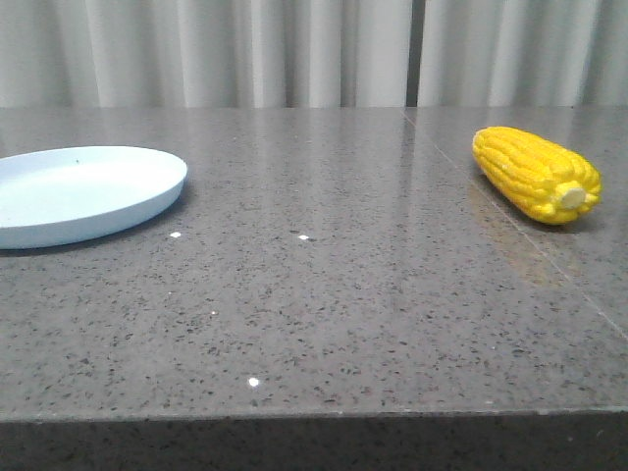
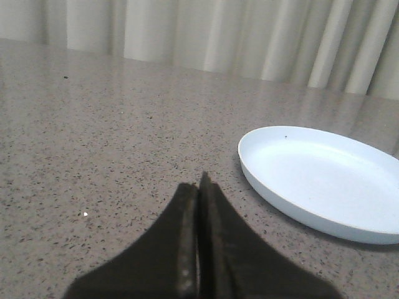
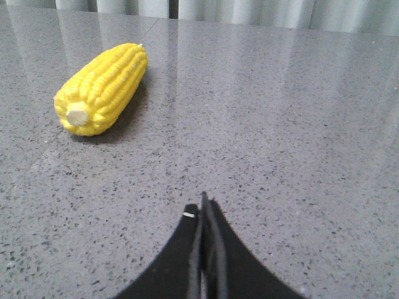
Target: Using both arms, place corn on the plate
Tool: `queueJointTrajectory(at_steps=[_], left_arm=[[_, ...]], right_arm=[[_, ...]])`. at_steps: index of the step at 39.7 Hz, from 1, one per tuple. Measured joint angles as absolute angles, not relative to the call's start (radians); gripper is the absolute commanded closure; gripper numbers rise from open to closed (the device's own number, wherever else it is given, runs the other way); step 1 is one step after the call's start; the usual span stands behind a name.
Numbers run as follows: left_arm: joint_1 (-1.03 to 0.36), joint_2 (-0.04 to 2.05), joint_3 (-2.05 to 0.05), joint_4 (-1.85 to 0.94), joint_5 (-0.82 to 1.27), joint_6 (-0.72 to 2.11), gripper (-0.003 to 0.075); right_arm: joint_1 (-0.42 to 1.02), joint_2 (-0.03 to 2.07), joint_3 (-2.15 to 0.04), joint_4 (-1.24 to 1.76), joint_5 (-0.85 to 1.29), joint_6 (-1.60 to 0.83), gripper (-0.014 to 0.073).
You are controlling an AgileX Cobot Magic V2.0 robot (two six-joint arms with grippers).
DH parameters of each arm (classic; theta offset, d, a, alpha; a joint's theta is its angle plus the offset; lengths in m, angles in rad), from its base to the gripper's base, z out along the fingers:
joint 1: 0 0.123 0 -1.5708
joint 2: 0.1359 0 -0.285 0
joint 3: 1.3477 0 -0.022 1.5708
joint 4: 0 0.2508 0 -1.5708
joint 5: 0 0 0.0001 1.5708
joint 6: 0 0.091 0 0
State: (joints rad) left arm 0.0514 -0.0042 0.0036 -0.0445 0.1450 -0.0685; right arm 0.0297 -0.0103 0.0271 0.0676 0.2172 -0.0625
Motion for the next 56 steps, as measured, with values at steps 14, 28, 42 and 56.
queueJointTrajectory(at_steps=[14,28,42,56], left_arm=[[0.051,-0.004,0.004,-0.044,0.145,-0.068,0.0741],[0.051,-0.004,0.004,-0.044,0.145,-0.068,0.0741],[0.051,-0.004,0.004,-0.044,0.145,-0.068,0.0741],[0.051,-0.004,0.004,-0.036,0.110,-0.068,0.0741]], right_arm=[[0.030,-0.010,0.027,0.068,0.217,-0.062,0.0708],[0.030,-0.010,0.027,0.068,0.217,-0.062,0.0708],[0.030,-0.010,0.027,0.068,0.217,-0.062,0.0708],[0.030,-0.010,0.027,0.068,0.215,-0.062,0.0708]])
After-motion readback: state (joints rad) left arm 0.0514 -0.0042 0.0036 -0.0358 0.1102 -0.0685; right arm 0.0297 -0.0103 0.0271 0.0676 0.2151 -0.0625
